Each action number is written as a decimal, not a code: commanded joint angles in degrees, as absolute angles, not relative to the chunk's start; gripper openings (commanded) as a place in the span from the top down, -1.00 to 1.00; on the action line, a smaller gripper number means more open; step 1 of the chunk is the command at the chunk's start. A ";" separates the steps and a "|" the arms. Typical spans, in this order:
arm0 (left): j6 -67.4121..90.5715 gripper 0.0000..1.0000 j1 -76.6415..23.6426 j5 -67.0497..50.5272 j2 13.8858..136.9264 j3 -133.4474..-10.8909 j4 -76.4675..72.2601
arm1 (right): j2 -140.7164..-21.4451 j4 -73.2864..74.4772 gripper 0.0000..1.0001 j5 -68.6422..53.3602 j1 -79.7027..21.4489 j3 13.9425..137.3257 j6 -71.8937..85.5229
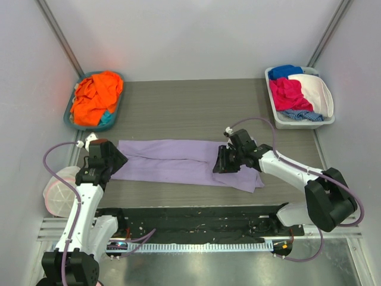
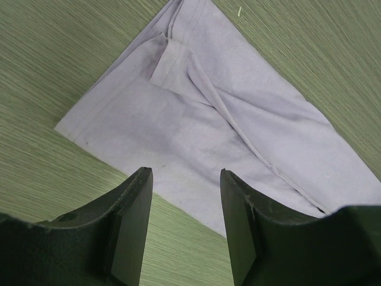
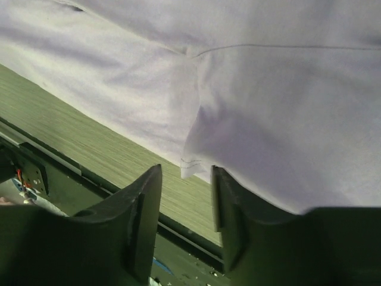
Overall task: Fold and stack the t-shirts
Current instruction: Fold the tshirt
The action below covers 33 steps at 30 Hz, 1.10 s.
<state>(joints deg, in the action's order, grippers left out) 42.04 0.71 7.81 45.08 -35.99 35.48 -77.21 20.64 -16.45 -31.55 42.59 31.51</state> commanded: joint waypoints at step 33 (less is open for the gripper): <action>41.39 -0.71 -12.55 1.21 50.44 -38.94 24.71 | -84.81 26.98 -0.25 9.32 -10.12 58.97 27.25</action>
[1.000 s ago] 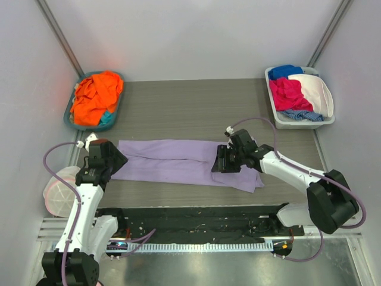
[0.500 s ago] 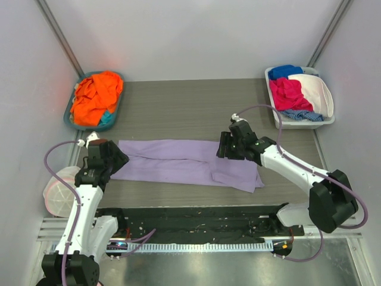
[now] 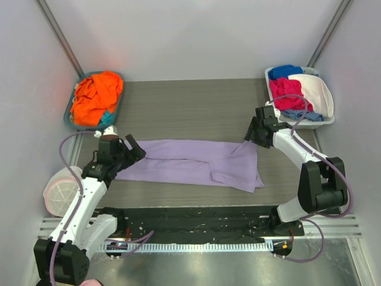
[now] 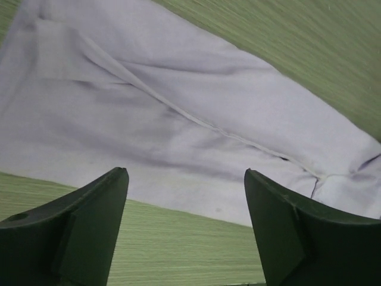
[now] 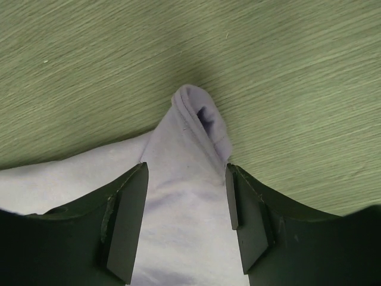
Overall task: Fold and stack the t-shirts
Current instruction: Fold the tshirt
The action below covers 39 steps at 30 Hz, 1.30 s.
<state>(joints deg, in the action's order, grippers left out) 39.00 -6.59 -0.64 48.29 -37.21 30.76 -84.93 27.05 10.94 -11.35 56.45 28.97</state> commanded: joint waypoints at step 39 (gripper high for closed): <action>53.52 -1.00 -66.18 35.42 103.09 -56.52 26.10 | -88.41 26.63 -0.25 4.13 -8.26 62.93 24.96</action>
